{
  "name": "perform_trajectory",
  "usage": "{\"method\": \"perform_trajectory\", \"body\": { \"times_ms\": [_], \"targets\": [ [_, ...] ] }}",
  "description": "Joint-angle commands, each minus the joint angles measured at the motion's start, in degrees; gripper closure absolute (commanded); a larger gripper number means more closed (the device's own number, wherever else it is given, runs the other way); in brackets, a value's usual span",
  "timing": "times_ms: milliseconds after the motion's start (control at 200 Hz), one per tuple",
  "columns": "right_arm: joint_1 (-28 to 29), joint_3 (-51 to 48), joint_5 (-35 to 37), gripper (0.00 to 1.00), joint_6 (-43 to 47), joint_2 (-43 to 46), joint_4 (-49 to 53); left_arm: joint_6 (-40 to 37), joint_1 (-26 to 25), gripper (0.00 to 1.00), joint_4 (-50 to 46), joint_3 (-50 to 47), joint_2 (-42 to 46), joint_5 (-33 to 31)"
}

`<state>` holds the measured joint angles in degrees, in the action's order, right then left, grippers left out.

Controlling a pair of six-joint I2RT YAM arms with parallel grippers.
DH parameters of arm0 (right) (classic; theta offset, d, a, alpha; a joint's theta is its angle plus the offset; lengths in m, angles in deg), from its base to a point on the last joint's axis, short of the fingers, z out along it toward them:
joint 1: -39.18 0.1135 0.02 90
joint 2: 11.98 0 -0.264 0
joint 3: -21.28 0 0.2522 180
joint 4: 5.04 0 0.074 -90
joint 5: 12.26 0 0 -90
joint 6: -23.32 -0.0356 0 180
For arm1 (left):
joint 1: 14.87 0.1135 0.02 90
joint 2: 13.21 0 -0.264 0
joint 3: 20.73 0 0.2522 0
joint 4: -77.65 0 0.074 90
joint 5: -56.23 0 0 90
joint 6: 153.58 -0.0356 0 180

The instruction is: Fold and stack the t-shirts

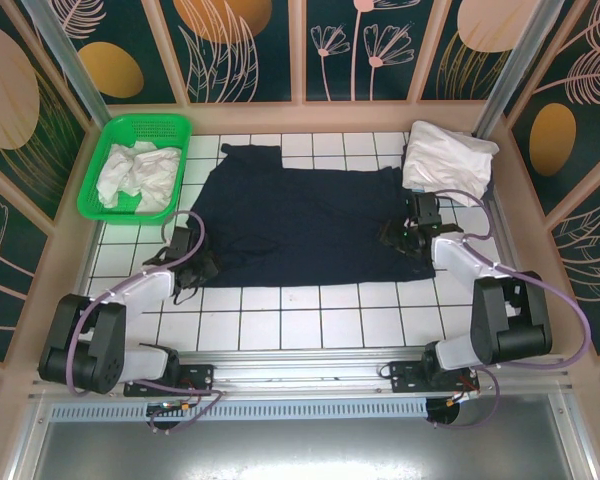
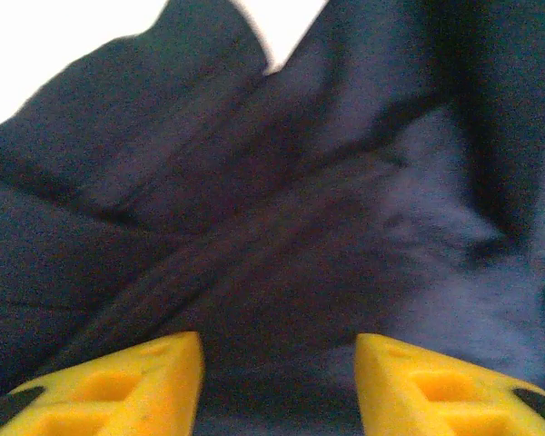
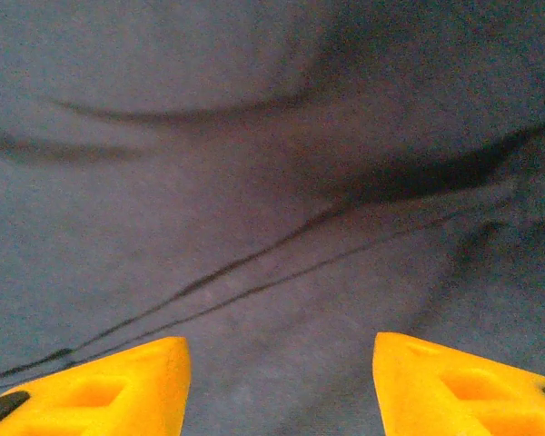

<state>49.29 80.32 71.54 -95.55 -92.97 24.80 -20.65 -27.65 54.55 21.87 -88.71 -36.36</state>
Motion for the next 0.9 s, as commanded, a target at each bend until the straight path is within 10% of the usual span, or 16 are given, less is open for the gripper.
{"method": "perform_trajectory", "body": {
  "times_ms": [0, 300, 475, 676, 896],
  "targets": [
    [-0.4, 3.3, -1.3, 0.43, 1.1, 2.2, 0.6, 5.3, 1.4, 0.59, -4.1, -3.5, 1.4, -5.7],
    [-1.3, 4.7, -2.7, 0.40, 2.3, 3.9, 1.0, 13.1, 7.0, 0.62, -10.7, -9.1, 14.2, -12.2],
    [-1.3, 3.2, -5.4, 0.40, 2.2, 2.7, -1.7, 8.3, 7.0, 0.49, -7.5, -6.5, 21.0, -5.3],
    [-1.3, 1.8, -6.2, 0.40, 2.4, 1.5, -4.1, -5.0, 6.9, 0.32, -7.2, 6.1, 14.8, 0.0],
    [-1.4, 1.5, -6.9, 0.41, 2.8, -1.1, -5.6, -14.8, 1.5, 0.40, -7.7, 17.6, -5.3, 5.2]
  ]
}}
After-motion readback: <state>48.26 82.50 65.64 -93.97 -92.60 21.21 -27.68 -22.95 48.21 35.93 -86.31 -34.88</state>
